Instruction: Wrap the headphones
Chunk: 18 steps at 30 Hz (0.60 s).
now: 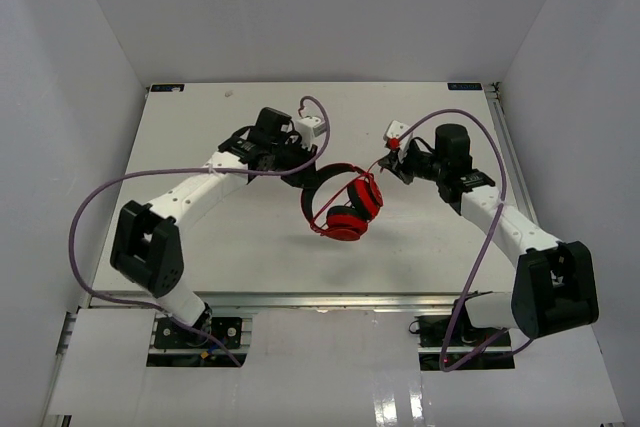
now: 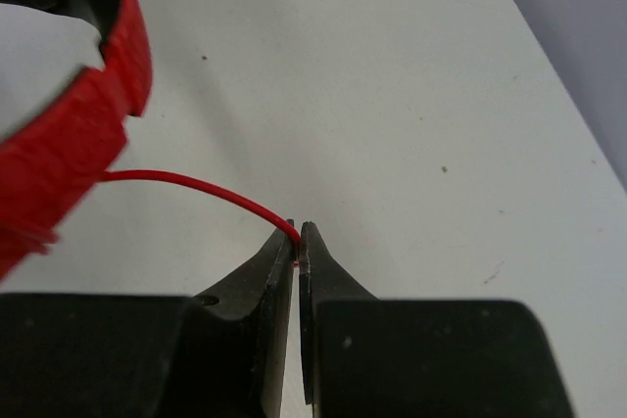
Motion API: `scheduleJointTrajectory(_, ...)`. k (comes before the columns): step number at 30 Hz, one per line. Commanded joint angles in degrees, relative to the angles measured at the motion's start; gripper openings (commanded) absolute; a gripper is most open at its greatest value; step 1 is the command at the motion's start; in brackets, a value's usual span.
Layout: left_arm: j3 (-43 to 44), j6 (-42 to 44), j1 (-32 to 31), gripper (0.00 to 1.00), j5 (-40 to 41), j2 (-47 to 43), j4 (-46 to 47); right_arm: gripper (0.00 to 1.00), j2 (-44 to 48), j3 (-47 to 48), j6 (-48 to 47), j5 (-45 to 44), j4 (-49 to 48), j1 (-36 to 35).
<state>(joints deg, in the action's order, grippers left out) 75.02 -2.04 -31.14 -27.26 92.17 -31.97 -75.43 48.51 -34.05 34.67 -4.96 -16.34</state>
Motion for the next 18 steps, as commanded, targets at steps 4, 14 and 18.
scheduleJointTrajectory(4,7.1,7.7,-3.2,0.0,17.5,8.2,2.0,0.08,-1.4,4.5,-14.8,-4.9,8.4,0.3)
scheduleJointTrajectory(14,13.5,7.0,-4.9,0.0,28.1,18.4,3.6,0.08,-10.3,4.6,-12.7,-11.7,1.8,-3.9)
scheduleJointTrajectory(18,13.6,6.1,-4.9,0.0,28.3,20.5,3.4,0.08,-13.9,6.9,-7.2,-13.4,-1.8,-4.3)
